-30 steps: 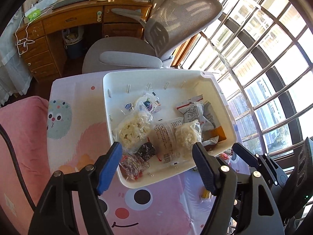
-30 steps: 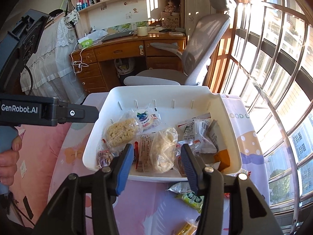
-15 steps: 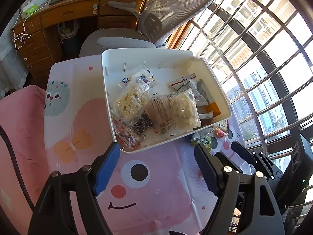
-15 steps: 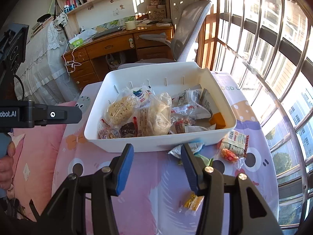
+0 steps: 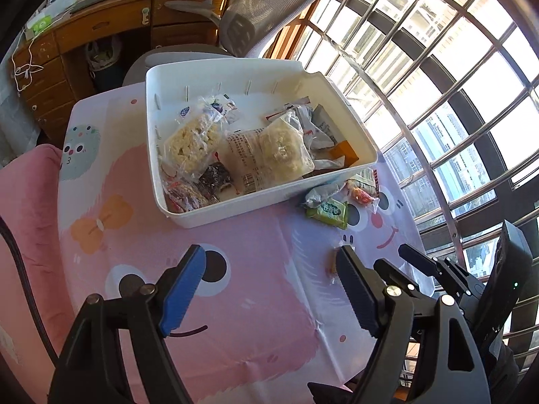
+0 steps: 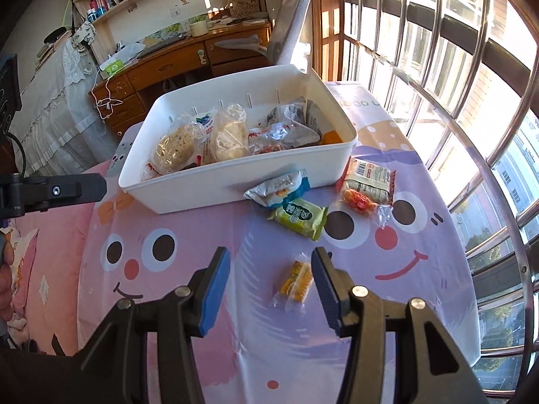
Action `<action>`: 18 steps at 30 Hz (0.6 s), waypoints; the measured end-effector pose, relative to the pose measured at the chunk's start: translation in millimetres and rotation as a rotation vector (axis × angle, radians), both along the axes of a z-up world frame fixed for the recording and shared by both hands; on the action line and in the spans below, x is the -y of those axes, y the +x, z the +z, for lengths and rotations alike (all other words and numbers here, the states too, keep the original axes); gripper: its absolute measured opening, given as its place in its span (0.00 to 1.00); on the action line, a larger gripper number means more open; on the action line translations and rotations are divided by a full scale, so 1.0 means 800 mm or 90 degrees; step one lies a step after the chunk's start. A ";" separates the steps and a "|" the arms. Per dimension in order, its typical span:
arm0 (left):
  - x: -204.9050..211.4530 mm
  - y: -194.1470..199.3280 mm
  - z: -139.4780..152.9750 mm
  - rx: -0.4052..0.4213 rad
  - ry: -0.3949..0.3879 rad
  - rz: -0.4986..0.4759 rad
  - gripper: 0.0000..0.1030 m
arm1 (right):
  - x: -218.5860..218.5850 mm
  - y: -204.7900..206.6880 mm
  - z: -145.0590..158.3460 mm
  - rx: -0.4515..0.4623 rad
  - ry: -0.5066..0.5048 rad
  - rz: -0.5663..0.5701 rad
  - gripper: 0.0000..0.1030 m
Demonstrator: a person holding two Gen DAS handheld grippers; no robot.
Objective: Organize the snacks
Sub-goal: 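Withdraw both grippers from the basket toward the remaining snacks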
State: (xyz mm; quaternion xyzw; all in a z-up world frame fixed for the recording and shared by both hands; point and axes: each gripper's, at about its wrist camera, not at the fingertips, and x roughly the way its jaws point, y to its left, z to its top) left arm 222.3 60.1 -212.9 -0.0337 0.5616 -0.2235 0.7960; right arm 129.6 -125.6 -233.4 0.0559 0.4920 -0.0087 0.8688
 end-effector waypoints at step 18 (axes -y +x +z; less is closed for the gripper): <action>0.119 -0.047 -0.037 -0.067 0.036 -0.010 0.86 | 0.121 -0.012 -0.012 -0.034 -0.004 0.047 0.49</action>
